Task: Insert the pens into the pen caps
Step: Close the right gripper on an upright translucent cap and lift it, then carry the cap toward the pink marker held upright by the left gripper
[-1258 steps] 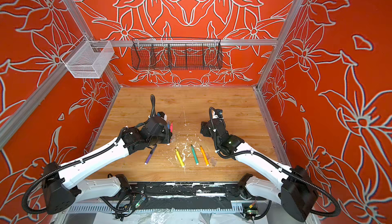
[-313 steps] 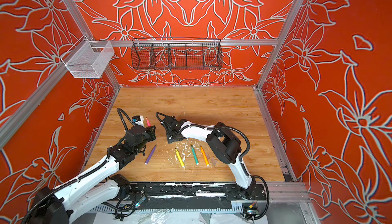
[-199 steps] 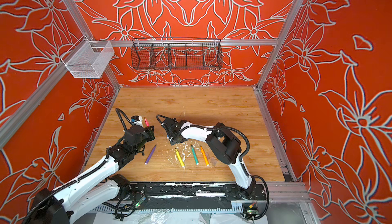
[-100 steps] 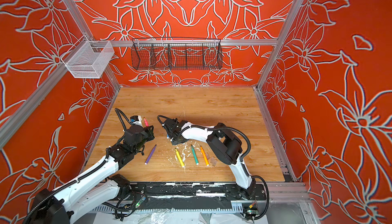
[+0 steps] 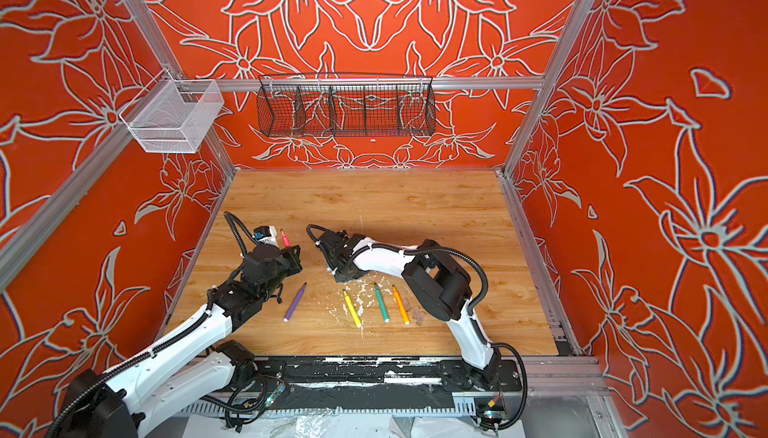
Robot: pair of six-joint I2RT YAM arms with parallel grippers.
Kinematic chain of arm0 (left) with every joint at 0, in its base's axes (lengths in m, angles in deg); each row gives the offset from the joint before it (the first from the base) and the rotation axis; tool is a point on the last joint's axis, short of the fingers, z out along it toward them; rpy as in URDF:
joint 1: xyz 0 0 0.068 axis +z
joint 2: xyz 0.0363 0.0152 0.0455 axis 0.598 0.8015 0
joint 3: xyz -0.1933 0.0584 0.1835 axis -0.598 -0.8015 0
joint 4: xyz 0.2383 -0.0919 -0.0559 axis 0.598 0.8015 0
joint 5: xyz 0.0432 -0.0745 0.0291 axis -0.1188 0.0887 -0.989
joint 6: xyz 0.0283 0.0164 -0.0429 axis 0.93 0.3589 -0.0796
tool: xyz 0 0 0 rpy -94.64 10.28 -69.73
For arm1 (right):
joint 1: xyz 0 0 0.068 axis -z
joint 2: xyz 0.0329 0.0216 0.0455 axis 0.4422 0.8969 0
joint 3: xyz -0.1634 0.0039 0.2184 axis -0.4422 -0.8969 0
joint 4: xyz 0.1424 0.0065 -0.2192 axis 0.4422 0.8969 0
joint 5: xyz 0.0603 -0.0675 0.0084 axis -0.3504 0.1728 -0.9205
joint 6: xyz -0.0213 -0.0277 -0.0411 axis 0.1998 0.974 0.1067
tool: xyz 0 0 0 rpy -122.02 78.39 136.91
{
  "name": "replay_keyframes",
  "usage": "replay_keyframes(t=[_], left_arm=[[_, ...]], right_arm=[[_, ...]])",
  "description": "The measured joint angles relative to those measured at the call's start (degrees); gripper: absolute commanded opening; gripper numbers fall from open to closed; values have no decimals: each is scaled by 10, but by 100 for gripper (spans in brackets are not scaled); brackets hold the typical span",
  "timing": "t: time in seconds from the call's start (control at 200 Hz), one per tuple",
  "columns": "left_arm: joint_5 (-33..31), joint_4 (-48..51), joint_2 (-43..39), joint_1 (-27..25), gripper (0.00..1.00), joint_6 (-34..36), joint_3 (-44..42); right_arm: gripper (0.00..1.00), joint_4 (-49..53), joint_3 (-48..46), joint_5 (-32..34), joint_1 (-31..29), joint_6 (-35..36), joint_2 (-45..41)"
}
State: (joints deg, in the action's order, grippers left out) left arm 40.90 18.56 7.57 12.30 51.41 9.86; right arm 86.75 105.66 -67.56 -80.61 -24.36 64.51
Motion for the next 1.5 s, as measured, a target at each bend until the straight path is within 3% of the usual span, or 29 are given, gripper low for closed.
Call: replay_keyframes(t=[0.395,0.671,1.046,1.281,1.501], left_arm=[[10,-2,1,3,0,-1,0],[117,-53,55,5,0,28,3],[330,-115,253,-21,0,46,85],[386,-141,296,-80,0,47,102],[400,-154,293,-126,0,78,111]], right_arm=[[11,6,7,0,0,-5,3],[10,-8,-48,7,8,-11,-35],[8,-52,-180,-4,103,-22,-196],[8,-107,-279,18,117,-29,-355],[8,-209,-409,33,139,-29,-529]])
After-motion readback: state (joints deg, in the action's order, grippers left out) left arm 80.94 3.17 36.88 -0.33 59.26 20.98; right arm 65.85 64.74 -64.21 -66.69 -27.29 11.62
